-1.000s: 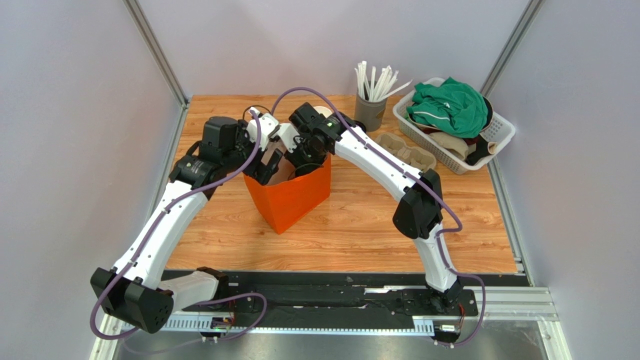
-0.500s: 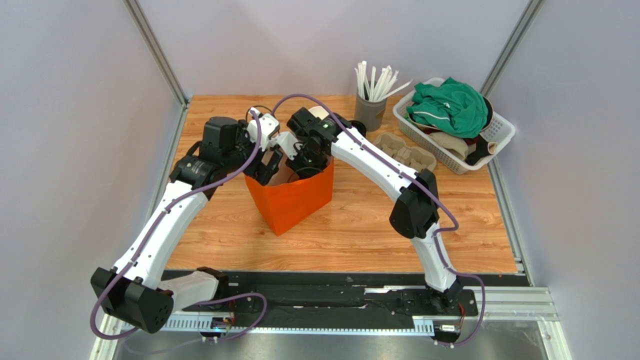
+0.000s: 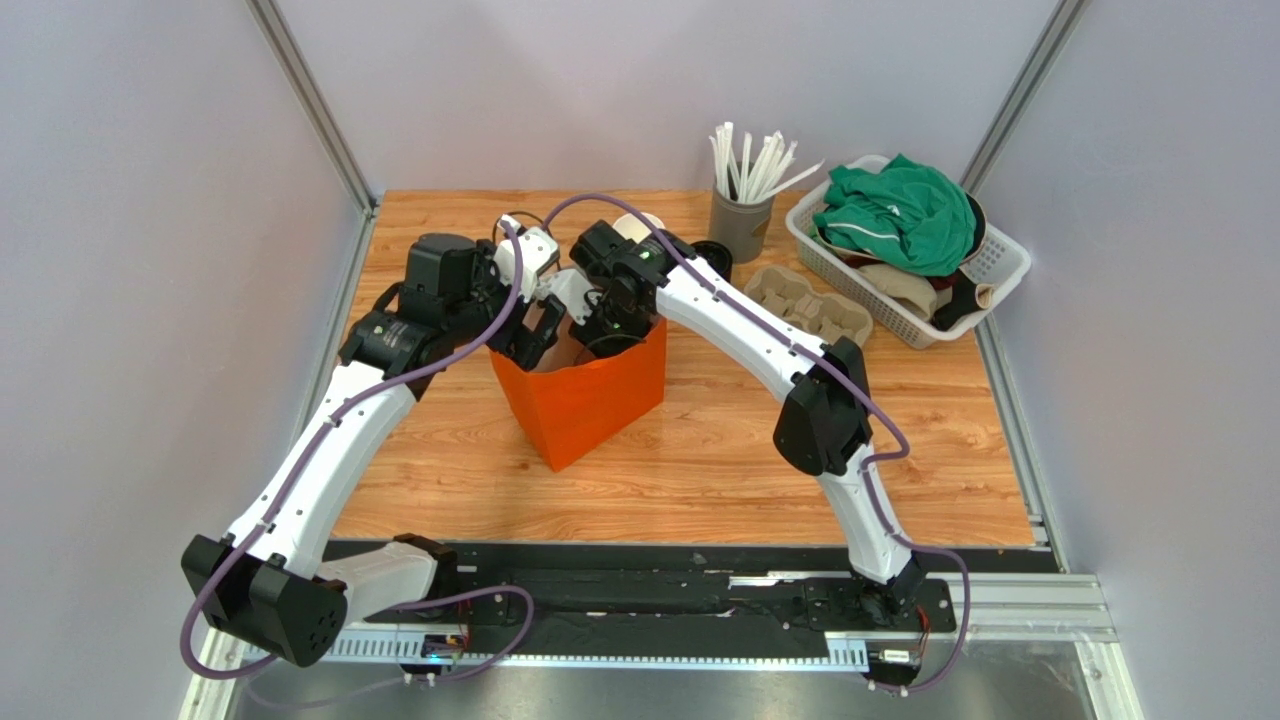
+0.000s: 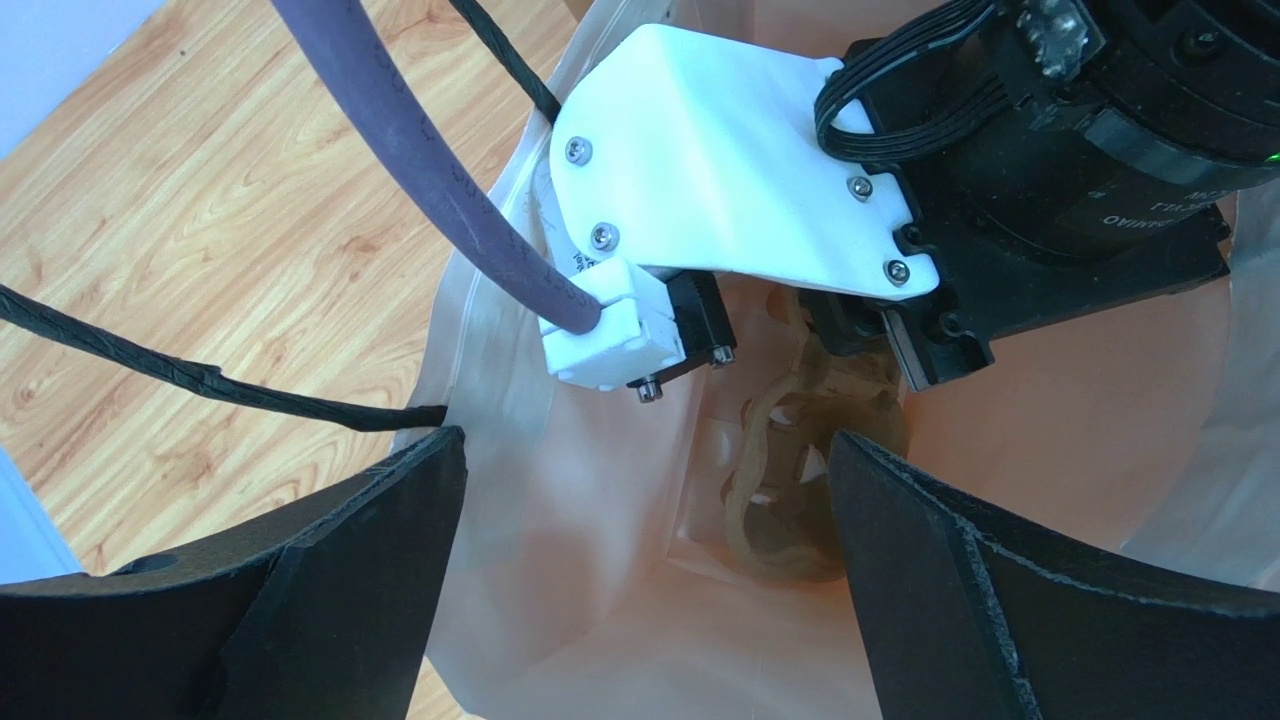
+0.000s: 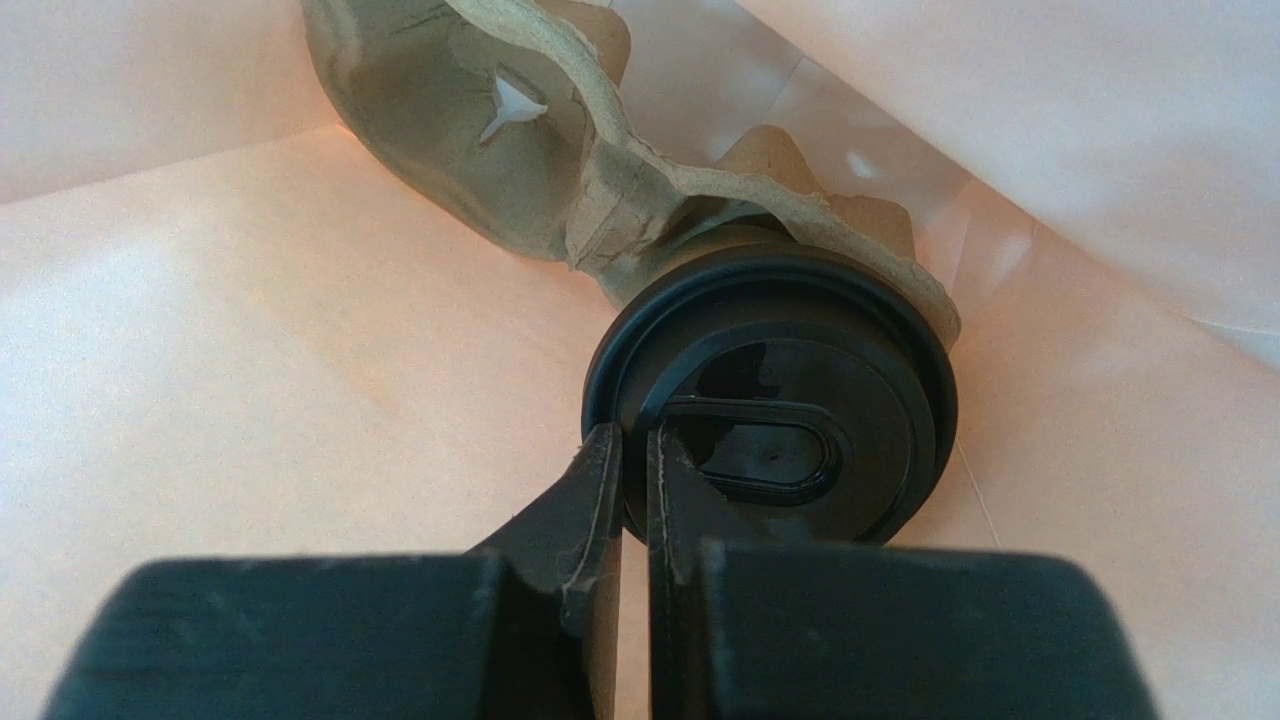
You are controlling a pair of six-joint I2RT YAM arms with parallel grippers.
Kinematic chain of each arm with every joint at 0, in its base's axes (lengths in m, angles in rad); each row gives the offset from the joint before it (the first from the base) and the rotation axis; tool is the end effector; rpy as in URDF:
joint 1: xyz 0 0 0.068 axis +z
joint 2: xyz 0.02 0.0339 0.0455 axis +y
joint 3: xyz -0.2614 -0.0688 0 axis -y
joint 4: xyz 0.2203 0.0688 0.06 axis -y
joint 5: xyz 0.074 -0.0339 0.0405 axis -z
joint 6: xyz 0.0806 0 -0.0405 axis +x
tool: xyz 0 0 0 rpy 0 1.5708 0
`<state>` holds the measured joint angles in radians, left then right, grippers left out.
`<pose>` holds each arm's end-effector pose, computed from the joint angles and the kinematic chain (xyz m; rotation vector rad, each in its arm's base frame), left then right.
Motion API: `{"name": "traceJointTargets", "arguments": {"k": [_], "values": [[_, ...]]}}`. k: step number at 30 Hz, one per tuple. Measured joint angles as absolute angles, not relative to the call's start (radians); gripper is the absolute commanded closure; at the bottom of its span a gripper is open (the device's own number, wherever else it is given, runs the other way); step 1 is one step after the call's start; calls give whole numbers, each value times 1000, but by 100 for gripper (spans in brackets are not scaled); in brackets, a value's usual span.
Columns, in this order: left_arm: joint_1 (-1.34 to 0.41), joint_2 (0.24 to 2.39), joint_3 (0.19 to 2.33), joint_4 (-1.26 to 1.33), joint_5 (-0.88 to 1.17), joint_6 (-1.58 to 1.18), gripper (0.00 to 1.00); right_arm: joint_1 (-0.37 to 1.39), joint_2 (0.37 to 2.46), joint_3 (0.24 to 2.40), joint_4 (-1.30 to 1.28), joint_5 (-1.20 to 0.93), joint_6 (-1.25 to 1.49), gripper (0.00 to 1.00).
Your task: Pack the takeout coffee
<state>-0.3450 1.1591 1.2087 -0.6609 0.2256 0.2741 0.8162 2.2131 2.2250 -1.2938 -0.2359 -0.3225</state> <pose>0.2361 -0.1040 0.3363 0.7846 2.0324 -0.2863 0.2874 0.3332 0.2394 -1.5988 2.4055 0.4345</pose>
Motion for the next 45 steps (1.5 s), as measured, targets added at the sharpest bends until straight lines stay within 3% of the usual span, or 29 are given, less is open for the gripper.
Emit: {"name": "traceJointTargets", "arguments": {"k": [45], "values": [[-345, 1149, 1208, -662, 241, 275, 1, 809, 2275, 2284, -1320, -303, -291, 99]]}}
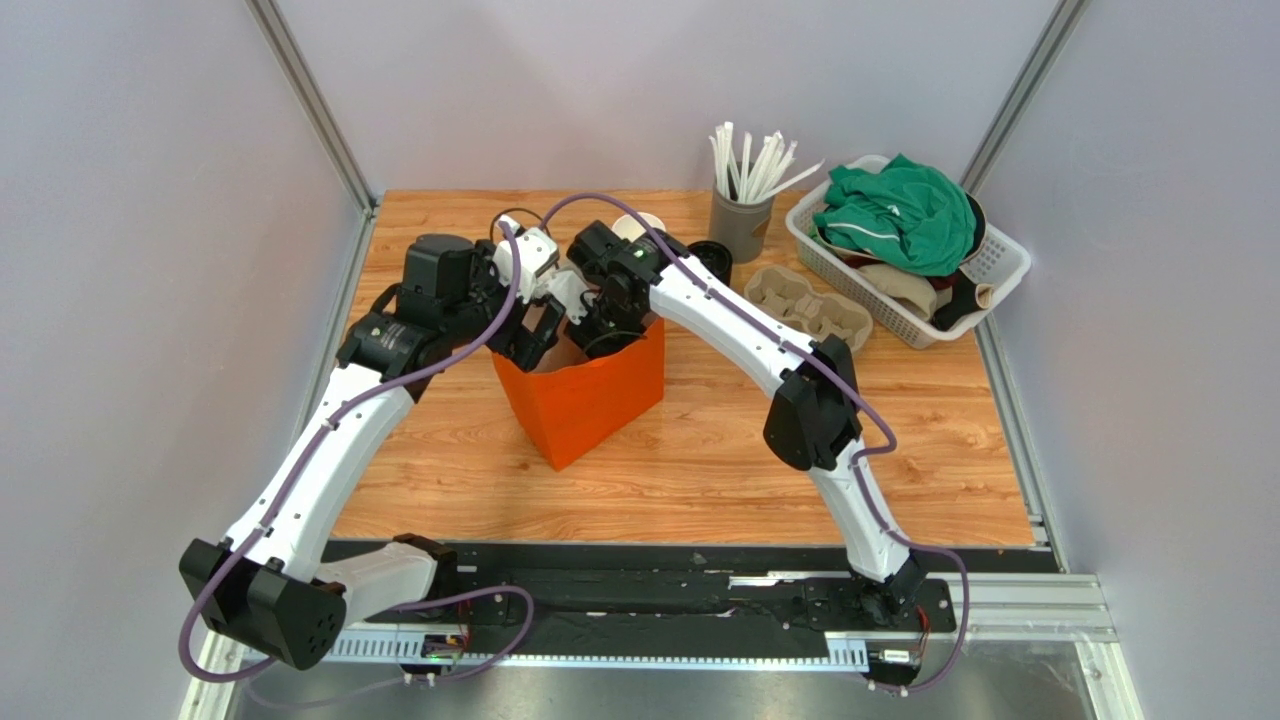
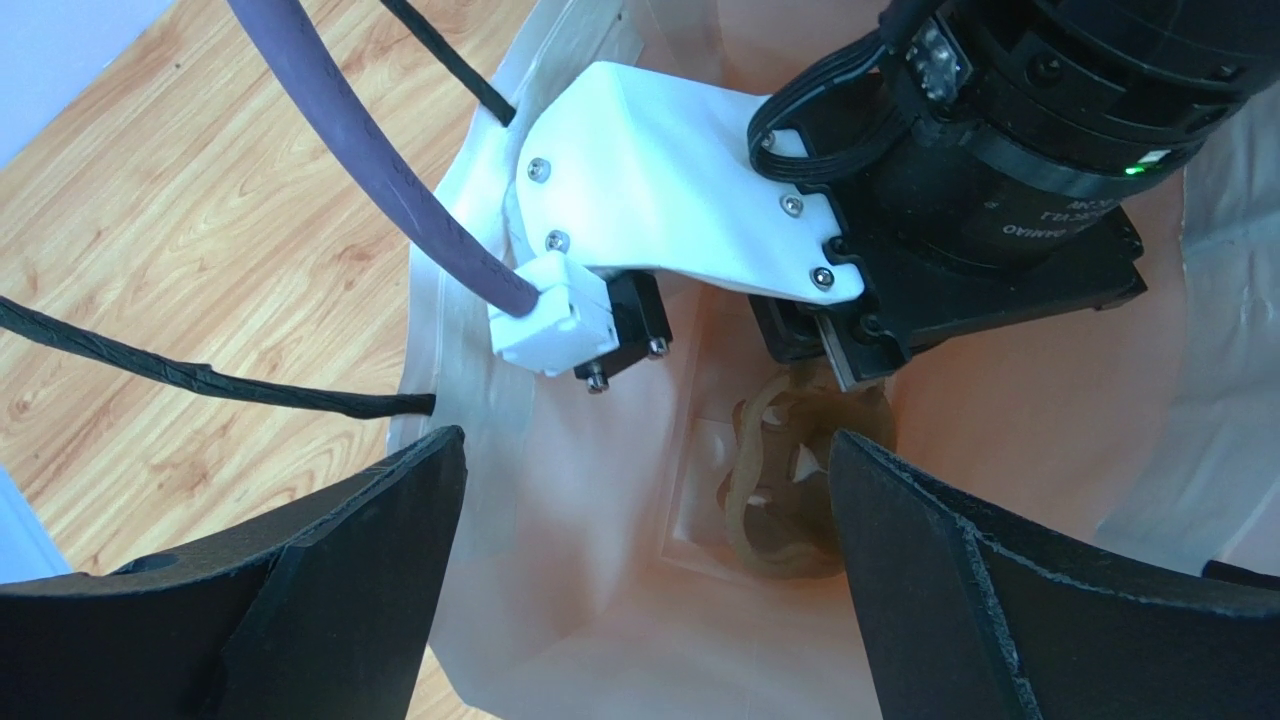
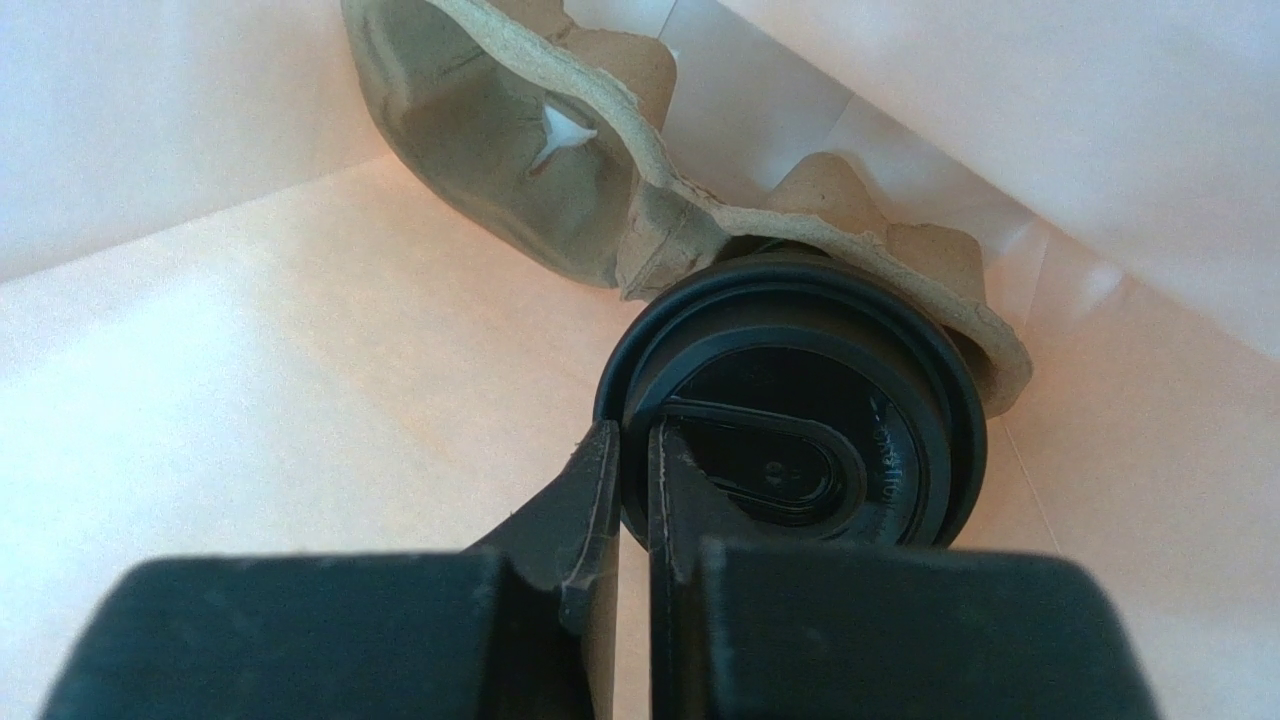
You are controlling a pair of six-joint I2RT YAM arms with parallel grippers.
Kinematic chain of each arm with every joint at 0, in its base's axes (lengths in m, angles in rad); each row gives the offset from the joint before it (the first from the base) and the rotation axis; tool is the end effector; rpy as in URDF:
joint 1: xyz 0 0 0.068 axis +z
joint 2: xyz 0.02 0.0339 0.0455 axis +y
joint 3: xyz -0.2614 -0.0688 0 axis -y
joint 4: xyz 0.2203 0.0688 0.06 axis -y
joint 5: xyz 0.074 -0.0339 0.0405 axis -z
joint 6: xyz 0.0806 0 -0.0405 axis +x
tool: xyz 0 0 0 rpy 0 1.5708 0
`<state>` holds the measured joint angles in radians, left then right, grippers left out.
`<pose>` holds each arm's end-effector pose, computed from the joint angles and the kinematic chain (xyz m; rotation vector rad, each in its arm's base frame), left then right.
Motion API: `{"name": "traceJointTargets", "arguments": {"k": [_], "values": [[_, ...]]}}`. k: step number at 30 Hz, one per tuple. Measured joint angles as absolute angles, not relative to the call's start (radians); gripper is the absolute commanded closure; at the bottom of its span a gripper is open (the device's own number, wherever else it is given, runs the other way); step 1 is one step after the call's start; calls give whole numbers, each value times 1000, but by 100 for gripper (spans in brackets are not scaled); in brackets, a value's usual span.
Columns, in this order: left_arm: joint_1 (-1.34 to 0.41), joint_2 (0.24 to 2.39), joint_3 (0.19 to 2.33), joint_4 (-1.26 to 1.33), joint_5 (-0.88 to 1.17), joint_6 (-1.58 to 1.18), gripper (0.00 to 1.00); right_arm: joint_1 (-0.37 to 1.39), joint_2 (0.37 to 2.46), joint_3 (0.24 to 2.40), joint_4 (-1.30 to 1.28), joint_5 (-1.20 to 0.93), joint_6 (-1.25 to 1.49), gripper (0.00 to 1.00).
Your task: Pack the takeout coffee
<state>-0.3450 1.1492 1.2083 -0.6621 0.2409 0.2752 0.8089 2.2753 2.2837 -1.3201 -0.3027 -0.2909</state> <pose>0.2333 -0.1043 0.3386 0.7919 2.0199 -0.3016 0.2917 0.3405 0.2286 -1.5771 2.4618 0.5285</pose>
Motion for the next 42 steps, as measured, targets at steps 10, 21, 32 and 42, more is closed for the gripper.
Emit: {"name": "traceJointTargets", "arguments": {"k": [10, 21, 32, 42], "values": [[-345, 1146, 1205, -661, 245, 276, 1, 793, 2286, 2301, -1319, -308, -281, 89], [-345, 1146, 1205, -660, 246, 277, 1, 791, 2283, 2301, -1319, -297, -284, 67], [-345, 1146, 1205, -660, 249, 277, 1, 787, 2267, 2301, -1319, -297, -285, 57], [-345, 1145, 1203, -659, 249, 278, 1, 782, 2237, 2301, -1320, -288, -286, 54]]}}
